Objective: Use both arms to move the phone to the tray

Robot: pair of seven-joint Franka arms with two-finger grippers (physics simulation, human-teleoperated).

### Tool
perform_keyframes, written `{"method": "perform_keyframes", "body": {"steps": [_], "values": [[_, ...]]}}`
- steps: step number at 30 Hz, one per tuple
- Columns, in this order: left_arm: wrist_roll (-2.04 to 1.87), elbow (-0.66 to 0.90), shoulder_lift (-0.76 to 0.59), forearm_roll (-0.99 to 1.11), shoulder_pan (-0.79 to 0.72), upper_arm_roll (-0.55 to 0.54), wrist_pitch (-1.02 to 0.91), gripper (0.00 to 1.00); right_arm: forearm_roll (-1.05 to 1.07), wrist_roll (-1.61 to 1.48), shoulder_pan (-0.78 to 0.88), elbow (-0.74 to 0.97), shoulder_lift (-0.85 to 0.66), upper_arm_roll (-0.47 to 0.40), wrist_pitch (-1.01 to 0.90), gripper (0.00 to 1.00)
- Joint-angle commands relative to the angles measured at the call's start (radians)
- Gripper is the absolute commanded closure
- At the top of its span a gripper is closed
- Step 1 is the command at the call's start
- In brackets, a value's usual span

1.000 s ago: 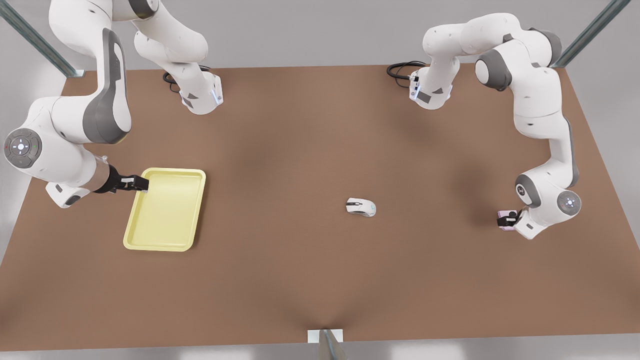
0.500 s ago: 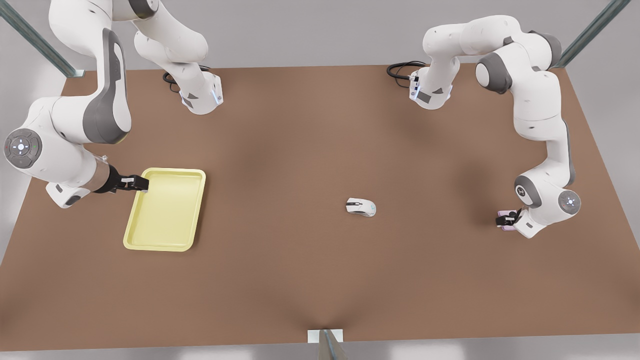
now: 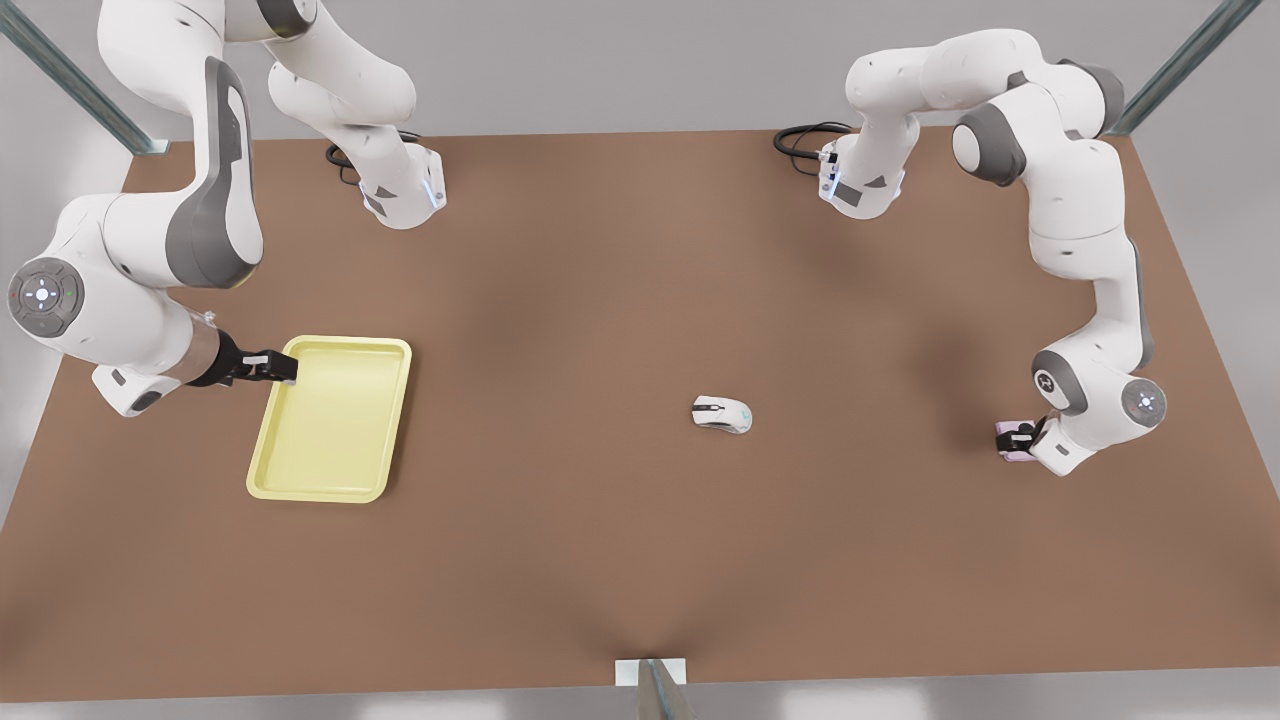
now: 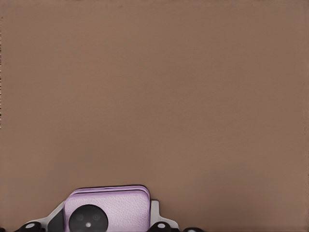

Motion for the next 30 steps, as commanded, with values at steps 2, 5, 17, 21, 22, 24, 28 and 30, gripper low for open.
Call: {"method": "perform_keyframes", "body": {"steps": [2,5,17,21,22,24,28,30], "values": [[0.026,0.003,0.0,-0.006,0.0,0.0,-0.007,0.2,0.001,-0.003,0.0,0.0,-0.001,0.002,0.0,0.0],[0.02,0.011,-0.002,-0.006,-0.002,0.0,-0.013,0.2,0.001,-0.003,0.0,0.0,-0.002,0.0,0.0,0.0],[-0.121,0.085,-0.054,0.004,-0.044,-0.061,-0.11,0.2,0.001,-0.001,0.0,0.0,-0.001,0.0,0.0,0.0],[-0.255,0.166,-0.058,0.007,-0.143,-0.058,-0.196,0.2,0.001,0.0,0.0,0.0,-0.001,0.002,0.0,0.0],[-0.313,0.186,-0.057,0.018,-0.179,-0.058,-0.205,0.2,0.001,0.0,0.0,0.0,-0.001,0.0,0.0,0.0],[-0.426,0.203,-0.055,0.018,-0.264,-0.058,-0.216,0.2,0.001,0.0,0.0,0.0,-0.001,0.0,0.0,0.0],[-0.658,0.282,-0.055,0.014,-0.403,-0.063,-0.305,0.2,0.001,0.003,0.0,0.0,-0.002,0.0,-0.013,0.0],[-0.773,0.332,-0.055,0.007,-0.468,-0.064,-0.357,0.2,0.001,0.003,0.0,0.0,-0.001,0.002,-0.013,0.0]]}}
